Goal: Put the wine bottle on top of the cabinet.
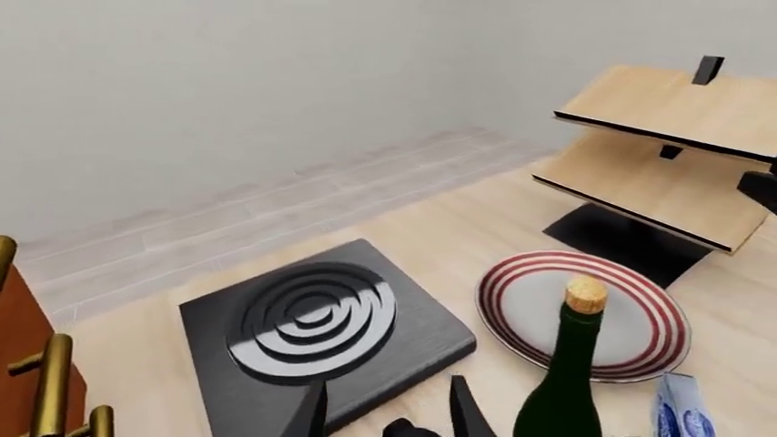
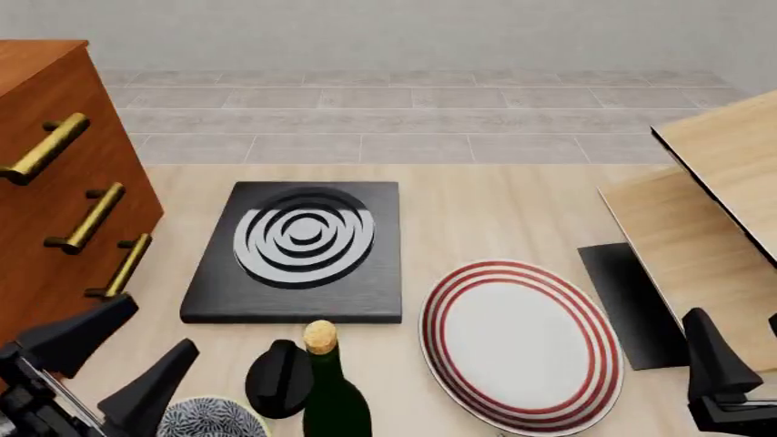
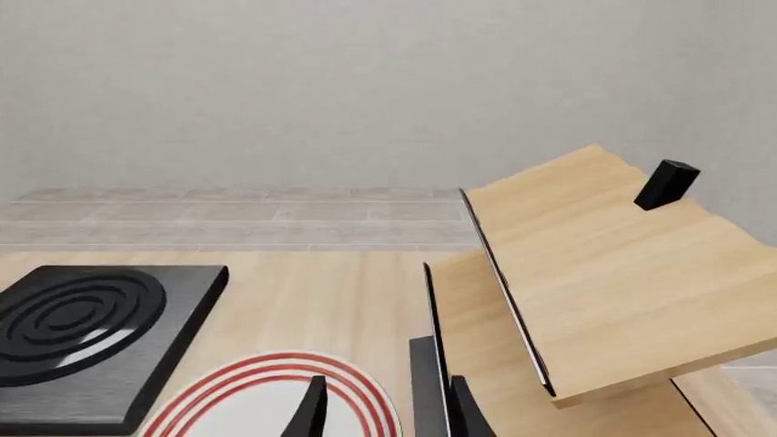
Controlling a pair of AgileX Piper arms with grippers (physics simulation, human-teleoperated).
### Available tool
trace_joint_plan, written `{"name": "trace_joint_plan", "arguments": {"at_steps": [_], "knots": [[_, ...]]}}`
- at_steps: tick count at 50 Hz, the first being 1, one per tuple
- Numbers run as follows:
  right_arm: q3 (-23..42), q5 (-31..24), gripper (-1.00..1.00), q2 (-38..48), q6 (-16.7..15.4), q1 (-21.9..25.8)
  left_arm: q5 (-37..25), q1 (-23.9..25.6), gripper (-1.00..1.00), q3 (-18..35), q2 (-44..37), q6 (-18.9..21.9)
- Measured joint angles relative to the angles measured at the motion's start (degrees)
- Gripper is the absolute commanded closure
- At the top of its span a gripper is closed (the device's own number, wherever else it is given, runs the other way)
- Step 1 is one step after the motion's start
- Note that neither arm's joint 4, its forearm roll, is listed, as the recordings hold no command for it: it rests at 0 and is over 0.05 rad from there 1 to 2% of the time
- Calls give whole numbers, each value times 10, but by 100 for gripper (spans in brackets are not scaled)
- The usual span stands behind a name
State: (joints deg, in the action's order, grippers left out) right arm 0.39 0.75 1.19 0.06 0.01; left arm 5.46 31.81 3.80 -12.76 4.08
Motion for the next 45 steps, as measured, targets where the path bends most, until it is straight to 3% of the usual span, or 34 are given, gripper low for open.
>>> {"name": "trace_joint_plan", "arguments": {"at_steps": [27, 45], "knots": [[0, 1, -100, 1, 0, 0, 240, 101, -100, -29, -229, -9], [0, 1, -100, 1, 0, 0, 285, 154, -100, -28, -284, -23]]}}
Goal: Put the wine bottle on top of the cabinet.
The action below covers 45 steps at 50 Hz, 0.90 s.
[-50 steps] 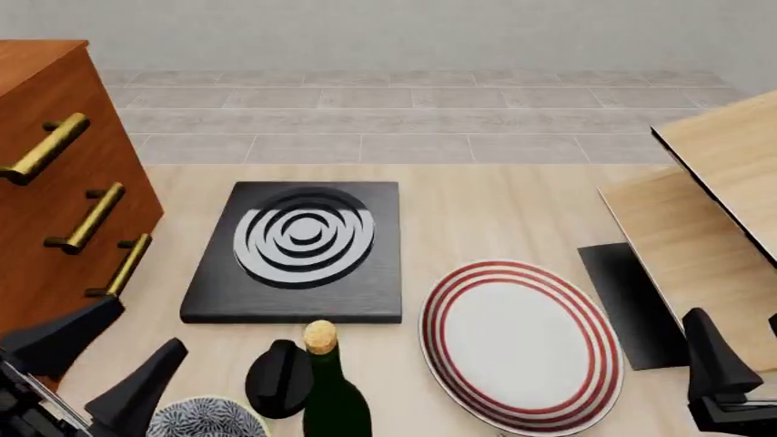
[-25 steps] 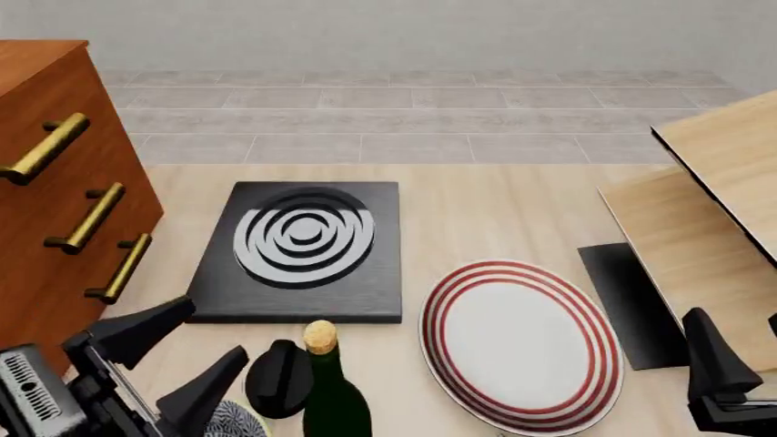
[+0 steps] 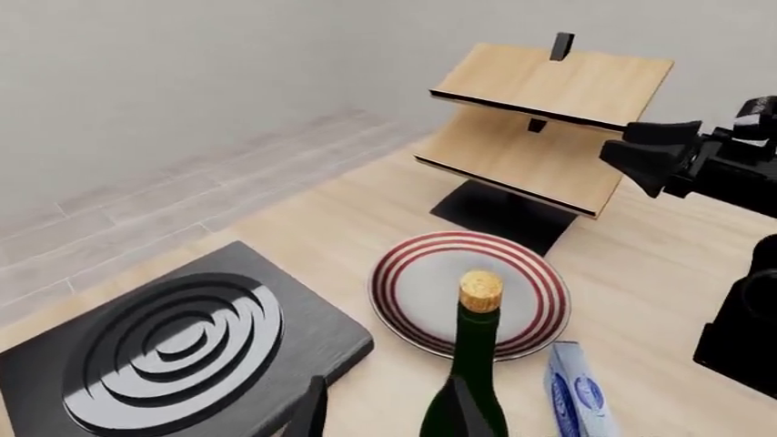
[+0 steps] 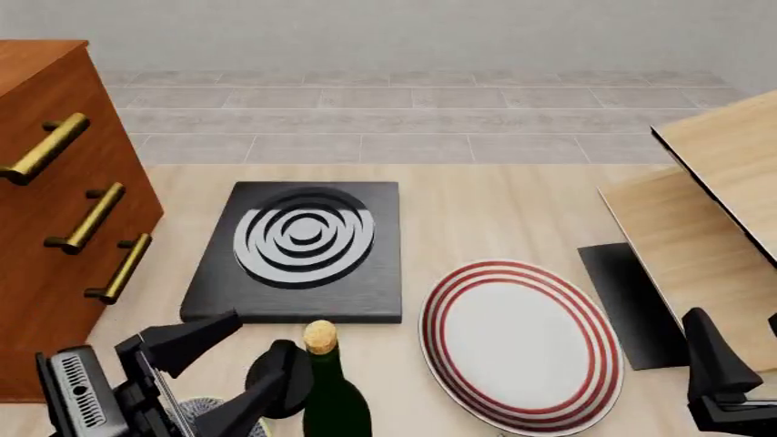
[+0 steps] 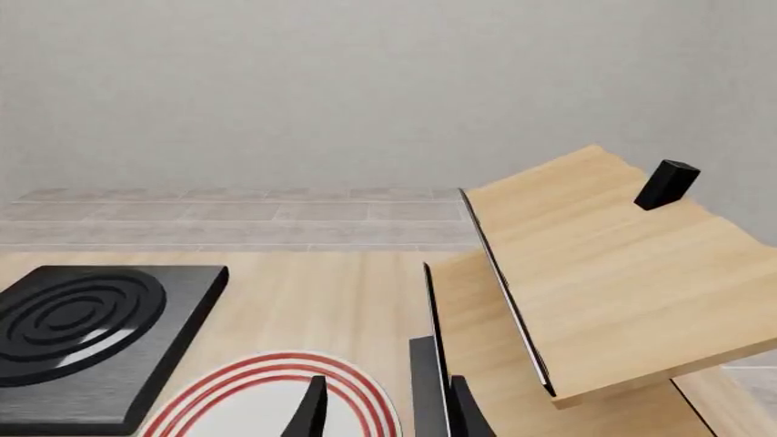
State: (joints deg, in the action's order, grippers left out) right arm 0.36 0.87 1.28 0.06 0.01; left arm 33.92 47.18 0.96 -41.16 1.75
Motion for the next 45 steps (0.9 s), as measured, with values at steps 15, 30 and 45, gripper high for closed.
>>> {"name": "trace_joint_plan", "arguments": {"at_steps": [15, 30, 45], "knots": [[0, 0, -100, 0, 0, 0, 18, 23, -100, -1, -20, -3], [0, 0, -100, 0, 0, 0, 81, 45, -100, -4, -89, -3], [0, 0, -100, 0, 0, 0, 157, 67, -100, 1, -184, -5]]}}
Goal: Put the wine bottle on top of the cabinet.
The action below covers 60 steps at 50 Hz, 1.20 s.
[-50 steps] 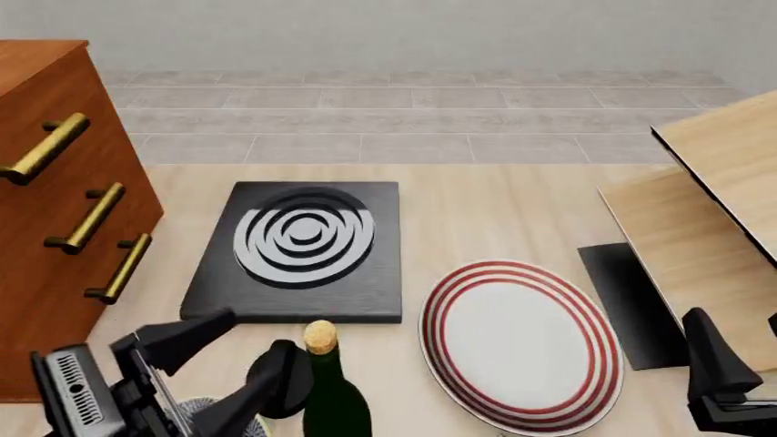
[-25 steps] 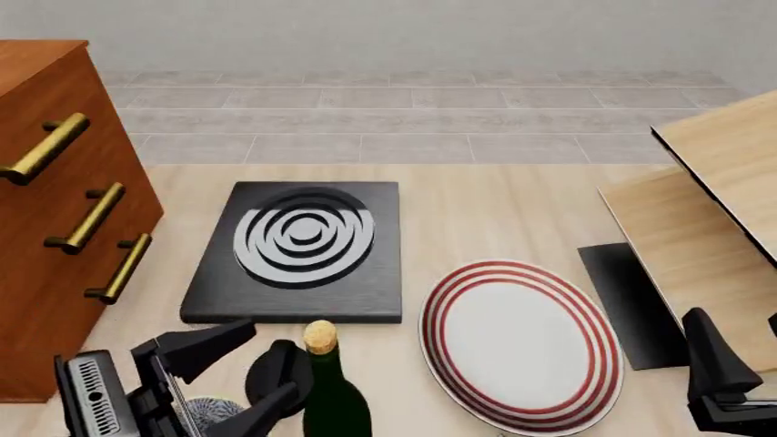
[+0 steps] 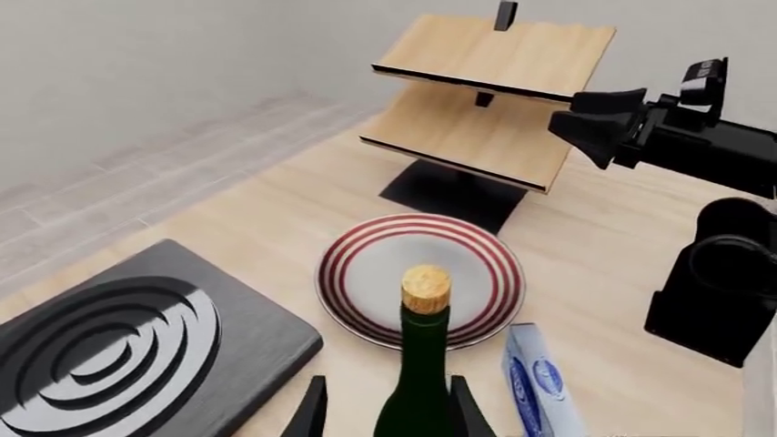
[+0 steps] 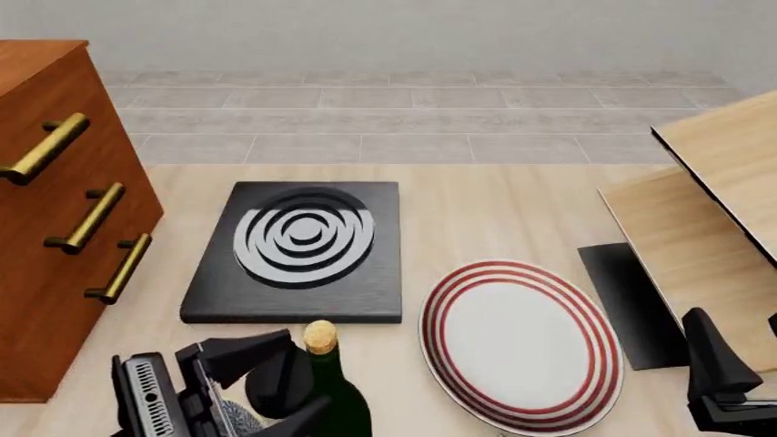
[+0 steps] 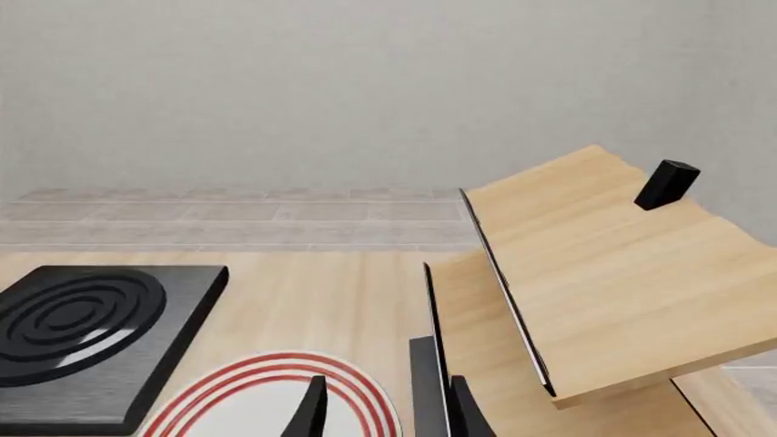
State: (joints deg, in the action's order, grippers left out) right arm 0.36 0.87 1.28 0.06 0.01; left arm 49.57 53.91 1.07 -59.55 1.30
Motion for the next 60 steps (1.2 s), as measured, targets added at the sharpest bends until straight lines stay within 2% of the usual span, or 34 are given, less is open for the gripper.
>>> {"name": "trace_joint_plan", "arguments": {"at_steps": [38, 60], "knots": [[0, 0, -100, 0, 0, 0, 168, 28, -100, 23, -230, -9], [0, 0, -100, 0, 0, 0, 199, 37, -100, 54, -322, -32]]}}
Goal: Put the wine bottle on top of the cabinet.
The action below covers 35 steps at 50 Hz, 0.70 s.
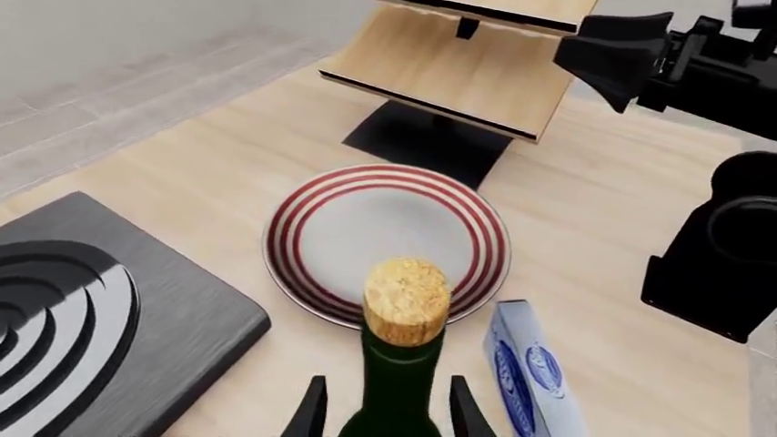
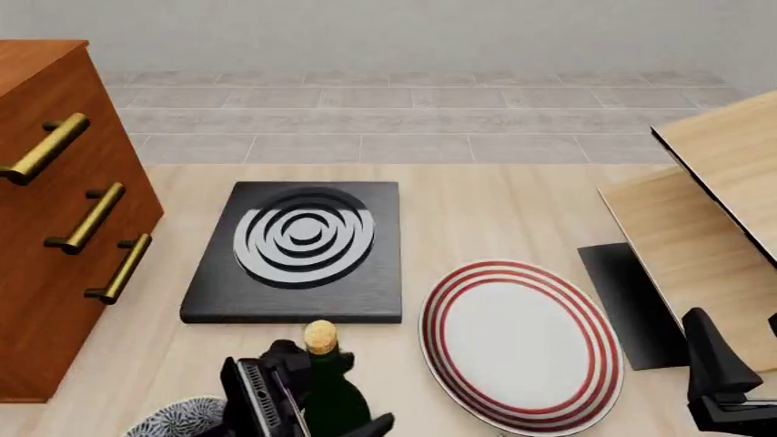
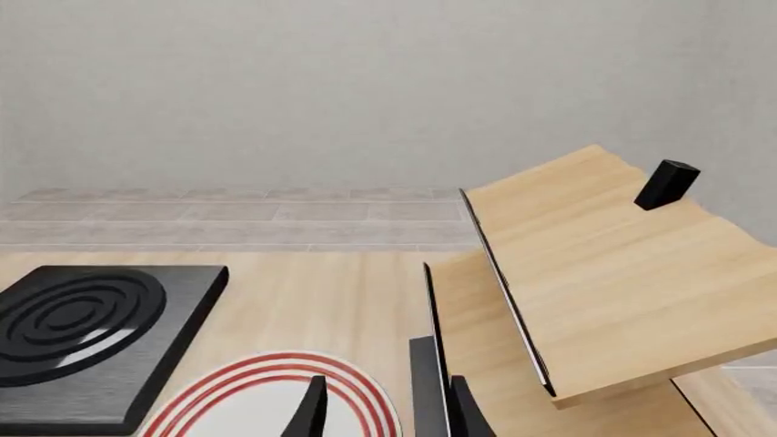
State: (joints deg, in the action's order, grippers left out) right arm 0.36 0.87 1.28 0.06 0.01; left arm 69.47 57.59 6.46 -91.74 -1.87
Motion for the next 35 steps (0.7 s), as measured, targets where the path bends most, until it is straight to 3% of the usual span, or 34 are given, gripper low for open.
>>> {"name": "trace_joint_plan", "arguments": {"at_steps": [15, 16, 35], "knots": [[0, 0, -100, 0, 0, 0, 4, -3, -100, 25, -50, -17], [0, 0, -100, 0, 0, 0, 4, -3, 100, 28, -51, -17], [0, 0, -100, 0, 0, 0, 4, -3, 100, 28, -49, -37]]}}
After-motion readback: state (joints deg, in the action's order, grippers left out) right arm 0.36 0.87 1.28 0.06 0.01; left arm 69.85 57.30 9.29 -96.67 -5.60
